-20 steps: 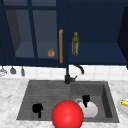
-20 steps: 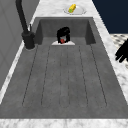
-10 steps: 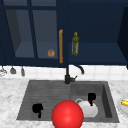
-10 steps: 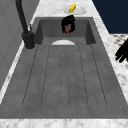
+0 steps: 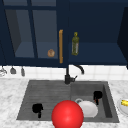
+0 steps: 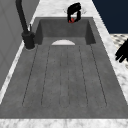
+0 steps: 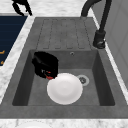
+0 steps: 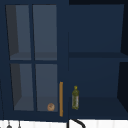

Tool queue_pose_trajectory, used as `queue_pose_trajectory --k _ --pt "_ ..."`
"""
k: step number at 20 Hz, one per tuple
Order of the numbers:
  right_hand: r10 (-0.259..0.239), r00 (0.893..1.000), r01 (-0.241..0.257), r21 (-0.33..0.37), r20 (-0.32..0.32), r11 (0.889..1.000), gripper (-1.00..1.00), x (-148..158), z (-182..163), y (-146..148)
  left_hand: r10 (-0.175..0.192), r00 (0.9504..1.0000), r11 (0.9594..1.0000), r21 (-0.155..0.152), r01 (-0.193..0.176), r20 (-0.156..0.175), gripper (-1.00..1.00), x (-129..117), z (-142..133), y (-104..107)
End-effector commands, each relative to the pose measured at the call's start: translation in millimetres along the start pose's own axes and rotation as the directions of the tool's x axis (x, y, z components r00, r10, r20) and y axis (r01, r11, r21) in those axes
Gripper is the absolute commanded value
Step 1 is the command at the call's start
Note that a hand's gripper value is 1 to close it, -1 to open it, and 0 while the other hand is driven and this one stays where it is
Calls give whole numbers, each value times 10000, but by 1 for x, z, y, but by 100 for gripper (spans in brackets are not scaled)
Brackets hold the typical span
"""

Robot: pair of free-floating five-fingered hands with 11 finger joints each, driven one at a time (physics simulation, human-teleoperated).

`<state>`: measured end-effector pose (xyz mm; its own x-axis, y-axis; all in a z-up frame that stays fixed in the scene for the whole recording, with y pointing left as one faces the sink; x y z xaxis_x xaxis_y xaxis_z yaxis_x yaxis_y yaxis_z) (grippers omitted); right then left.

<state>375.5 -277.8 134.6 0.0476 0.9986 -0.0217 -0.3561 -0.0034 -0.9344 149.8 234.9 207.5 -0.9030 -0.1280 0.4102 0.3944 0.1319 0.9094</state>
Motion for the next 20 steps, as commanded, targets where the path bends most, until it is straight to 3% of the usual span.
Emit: queue_pose_trajectory --k 1,8,20 --pt "-190 9998 193 -464 66 9987 100 -21 21 -20 0 10000 10000 0 0 0 0 0 0 0" --pt "-389 9992 394 -403 134 9984 100 -62 55 -58 0 10000 10000 0 0 0 0 0 0 0" --pt "-754 9967 767 -435 307 9961 100 -139 78 -90 0 10000 10000 0 0 0 0 0 0 0"
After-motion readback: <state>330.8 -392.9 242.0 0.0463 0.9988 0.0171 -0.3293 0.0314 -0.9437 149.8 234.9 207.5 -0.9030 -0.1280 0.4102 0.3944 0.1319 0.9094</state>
